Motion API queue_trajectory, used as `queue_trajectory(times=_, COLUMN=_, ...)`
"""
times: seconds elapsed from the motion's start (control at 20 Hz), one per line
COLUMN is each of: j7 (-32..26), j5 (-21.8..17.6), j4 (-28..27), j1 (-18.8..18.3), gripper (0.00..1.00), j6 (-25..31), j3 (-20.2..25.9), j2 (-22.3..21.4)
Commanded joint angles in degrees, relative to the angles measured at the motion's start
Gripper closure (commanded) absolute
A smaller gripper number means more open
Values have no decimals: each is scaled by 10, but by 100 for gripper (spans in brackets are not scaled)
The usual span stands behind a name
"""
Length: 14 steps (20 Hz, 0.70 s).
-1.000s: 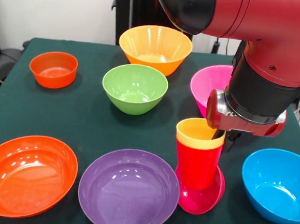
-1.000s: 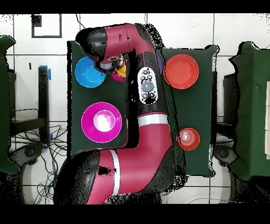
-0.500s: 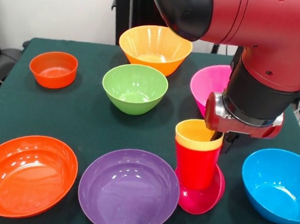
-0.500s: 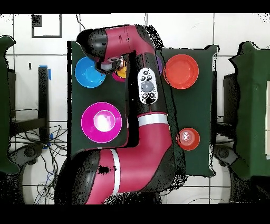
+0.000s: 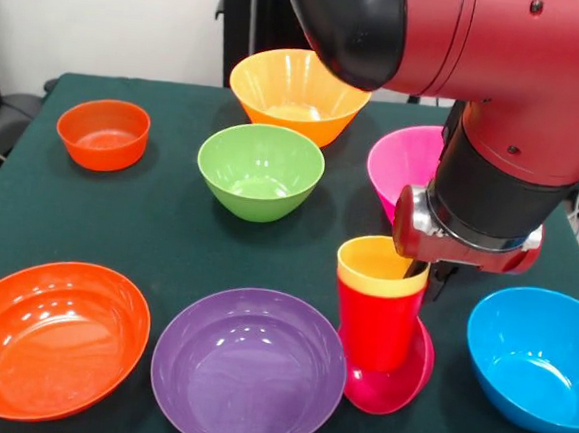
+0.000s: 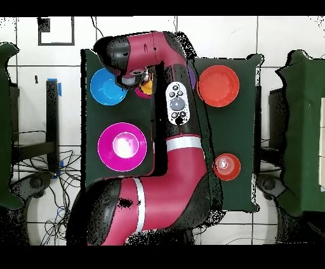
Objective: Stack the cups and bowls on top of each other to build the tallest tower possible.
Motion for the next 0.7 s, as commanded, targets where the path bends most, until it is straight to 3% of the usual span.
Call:
queue_trajectory(times=0.05, j7=-60, j5=-14, j4=42, j1=-9, gripper=100, j6=-73, j3=8, j2=21)
queue_trajectory(times=0.2, j7=-66, j5=-15, j4=42, j1=-11, gripper=100, j6=-108, j3=13, j2=28)
queue_trajectory(times=0.3, j7=-73, j5=-18, j4=19, j1=-10, gripper=100, j6=-107, j3=16, j2=41)
queue_trajectory(times=0.7, j7=-78, j5=-12, j4=18, j1=-11, gripper=100, j6=-115, j3=12, j2=43)
